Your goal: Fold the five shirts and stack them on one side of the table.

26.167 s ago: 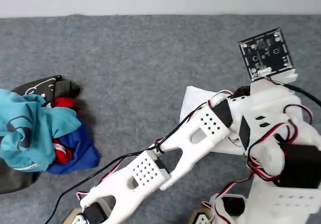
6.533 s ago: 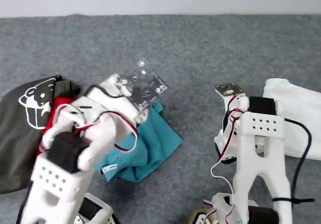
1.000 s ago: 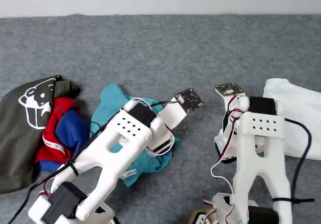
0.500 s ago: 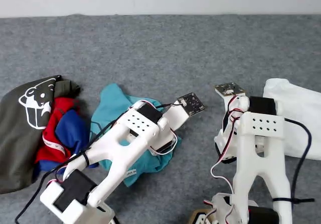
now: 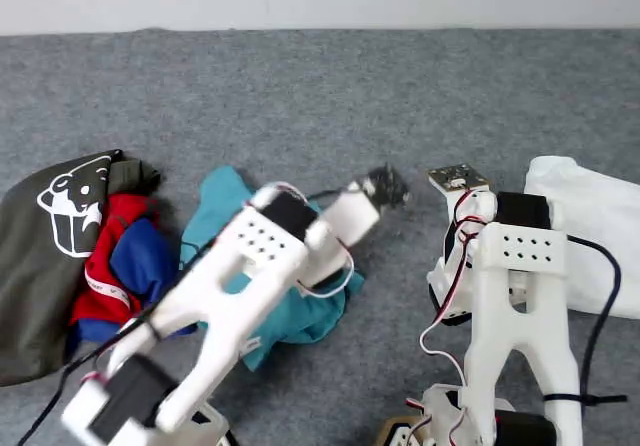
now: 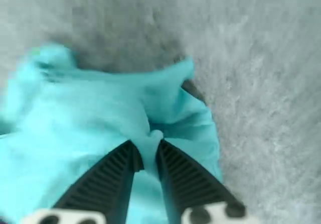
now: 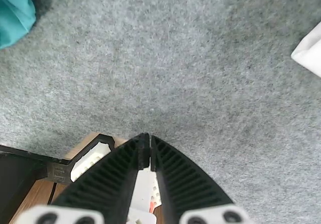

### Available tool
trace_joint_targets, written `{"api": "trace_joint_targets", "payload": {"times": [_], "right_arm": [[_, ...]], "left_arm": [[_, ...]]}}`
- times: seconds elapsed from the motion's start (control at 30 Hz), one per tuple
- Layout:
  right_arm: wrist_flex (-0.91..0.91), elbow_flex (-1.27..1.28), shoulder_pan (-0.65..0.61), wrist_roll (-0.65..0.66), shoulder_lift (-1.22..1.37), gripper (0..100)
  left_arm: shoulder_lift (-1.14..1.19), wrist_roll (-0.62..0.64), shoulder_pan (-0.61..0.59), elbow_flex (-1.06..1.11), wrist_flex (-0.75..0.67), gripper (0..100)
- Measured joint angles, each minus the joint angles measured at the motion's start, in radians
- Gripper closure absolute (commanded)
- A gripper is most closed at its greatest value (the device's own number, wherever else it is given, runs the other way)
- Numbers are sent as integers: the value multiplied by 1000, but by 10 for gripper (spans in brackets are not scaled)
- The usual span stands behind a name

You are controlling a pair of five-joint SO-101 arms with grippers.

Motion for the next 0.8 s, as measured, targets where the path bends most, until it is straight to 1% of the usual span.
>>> {"api": "trace_joint_targets", "payload": {"times": [0.13, 0.27, 0.37, 0.47, 0.53, 0.67, 0.8], "right_arm": [[0, 0, 0, 0, 0, 989], [0, 0, 0, 0, 0, 989], [0, 0, 0, 0, 0, 989], [0, 0, -8, 0, 0, 989], [-11, 0, -11, 0, 0, 989], [-63, 0, -11, 0, 0, 989], [-126, 0, -72, -2, 0, 989]], "left_arm": [[-153, 0, -9, -104, 98, 987], [-295, -2, -11, -153, 216, 987], [-393, -8, -60, -157, 281, 987], [-493, -17, -166, -158, 308, 987], [-563, -61, -256, -158, 310, 987], [-690, -160, -474, -158, 311, 987], [-769, -259, -706, -110, 316, 987]]}}
